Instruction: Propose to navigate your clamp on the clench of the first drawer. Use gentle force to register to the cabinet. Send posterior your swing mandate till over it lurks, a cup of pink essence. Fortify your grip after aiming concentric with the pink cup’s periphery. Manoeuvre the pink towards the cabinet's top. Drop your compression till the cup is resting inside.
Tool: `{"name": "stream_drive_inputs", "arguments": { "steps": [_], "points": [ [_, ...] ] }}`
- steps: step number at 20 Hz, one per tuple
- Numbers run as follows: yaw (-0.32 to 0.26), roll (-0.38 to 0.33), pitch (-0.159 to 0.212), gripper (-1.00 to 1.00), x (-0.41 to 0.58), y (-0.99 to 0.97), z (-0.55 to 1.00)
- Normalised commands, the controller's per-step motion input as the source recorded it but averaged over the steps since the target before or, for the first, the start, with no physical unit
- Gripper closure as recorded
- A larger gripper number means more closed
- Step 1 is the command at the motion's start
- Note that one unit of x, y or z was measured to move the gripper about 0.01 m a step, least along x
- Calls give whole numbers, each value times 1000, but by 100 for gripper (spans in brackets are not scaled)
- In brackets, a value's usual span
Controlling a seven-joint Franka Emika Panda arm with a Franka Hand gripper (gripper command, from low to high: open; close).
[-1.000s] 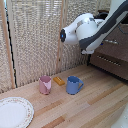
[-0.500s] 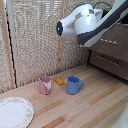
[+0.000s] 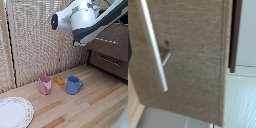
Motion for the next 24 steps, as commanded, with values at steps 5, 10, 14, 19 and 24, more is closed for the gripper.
{"name": "stream_drive_inputs", "arguments": {
  "steps": [5, 10, 14, 19, 24],
  "points": [
    [-120, 375, -15, -100, 213, 360, 0],
    [-119, 375, -16, -100, 215, 360, 0],
    [-121, 375, -17, -100, 214, 357, 0],
    [-124, 375, -19, -100, 212, 350, 0],
    [-124, 375, -20, -100, 214, 347, 0]
  ]
}}
